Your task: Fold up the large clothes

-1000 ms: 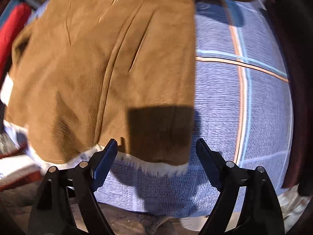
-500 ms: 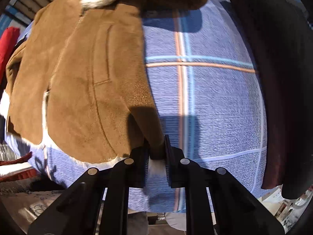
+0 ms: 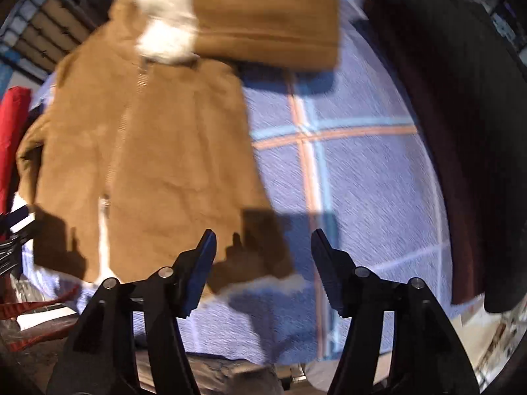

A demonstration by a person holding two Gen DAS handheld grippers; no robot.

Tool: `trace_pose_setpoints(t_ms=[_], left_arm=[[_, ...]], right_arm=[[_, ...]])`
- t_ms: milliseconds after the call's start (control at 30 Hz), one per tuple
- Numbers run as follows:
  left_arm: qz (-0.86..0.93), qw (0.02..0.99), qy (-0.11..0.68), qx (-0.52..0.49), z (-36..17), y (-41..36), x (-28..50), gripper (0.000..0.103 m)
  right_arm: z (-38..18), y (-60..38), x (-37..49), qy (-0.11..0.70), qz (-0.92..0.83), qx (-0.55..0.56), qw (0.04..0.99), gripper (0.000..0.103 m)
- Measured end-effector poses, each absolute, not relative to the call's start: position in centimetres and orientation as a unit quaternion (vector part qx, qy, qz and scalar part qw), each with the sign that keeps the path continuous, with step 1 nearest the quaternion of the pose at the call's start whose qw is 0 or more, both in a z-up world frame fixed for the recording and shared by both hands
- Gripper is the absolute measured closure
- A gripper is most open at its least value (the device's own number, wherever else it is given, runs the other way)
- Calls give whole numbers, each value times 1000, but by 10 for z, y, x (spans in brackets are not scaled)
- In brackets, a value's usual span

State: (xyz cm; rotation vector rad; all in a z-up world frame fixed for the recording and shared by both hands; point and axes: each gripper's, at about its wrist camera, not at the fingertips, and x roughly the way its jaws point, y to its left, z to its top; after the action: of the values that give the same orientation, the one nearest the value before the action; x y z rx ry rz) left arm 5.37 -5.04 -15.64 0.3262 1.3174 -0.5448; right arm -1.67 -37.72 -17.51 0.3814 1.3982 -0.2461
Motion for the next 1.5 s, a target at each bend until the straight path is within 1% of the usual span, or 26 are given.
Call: trace_pose_setpoints(t_ms=[67,133,167,233,267,300,333,400,467,600,900,1000,1033,1067,1100,1167,1233,1300,1400,1500], left_arm=[[-254,741,598,167,-163,-62,56,28],[-253,734,600,192,-176,-71,57,26],[-249,731,602,203,-183,-74,57,24],[-243,724,608,216,-199,-76,56,17],[-242,722,607,229,-207,-79,54,16],[-244,718,604,244,-214,-81,52,11],[-246,712,601,267,-222,-85,48,5],[-244,701,590,317,-236,-94,40,6],[-243,706,578,330,-242,-97,35,5],[-246,708,584,310,-246,-93,38,5],[-239,710,584,314,-250,-95,40,4],[-240,709,586,312,-250,-94,40,4],[-241,708,586,311,-248,-100,38,4],[-241,708,587,311,-247,-102,37,4],[-242,707,588,310,-246,-104,38,4],[-244,706,590,309,-244,-103,39,5],[-246,701,595,307,-237,-102,43,6],[-249,703,601,287,-225,-102,50,6],[-250,723,599,237,-206,-93,60,6],[-222,739,599,215,-194,-81,71,6]], right_arm=[[-179,-349,7,642,-70,168,745,42],[-189,-314,19,653,-34,139,744,42],[-192,-278,17,659,-24,124,742,42],[-215,-255,27,685,-14,87,723,41],[-218,-245,24,696,-16,70,714,41],[-228,-241,26,702,-19,57,710,36],[-237,-238,29,704,-25,42,709,24],[-248,-240,34,704,-56,19,707,7],[-257,-246,37,714,-54,37,698,6],[-262,-250,39,725,-49,47,686,6],[-264,-266,29,701,-45,64,708,5],[-271,-275,19,716,-38,72,693,5],[-273,-279,31,727,-35,74,682,6],[-268,-283,36,734,-35,86,672,6],[-258,-291,40,723,-43,112,680,6],[-230,-309,45,672,-70,162,720,6],[-199,-321,51,628,-80,175,754,6],[-172,-326,65,595,-77,155,785,6],[-125,-320,91,550,-89,86,826,6],[-107,-312,124,527,-98,65,841,6]])
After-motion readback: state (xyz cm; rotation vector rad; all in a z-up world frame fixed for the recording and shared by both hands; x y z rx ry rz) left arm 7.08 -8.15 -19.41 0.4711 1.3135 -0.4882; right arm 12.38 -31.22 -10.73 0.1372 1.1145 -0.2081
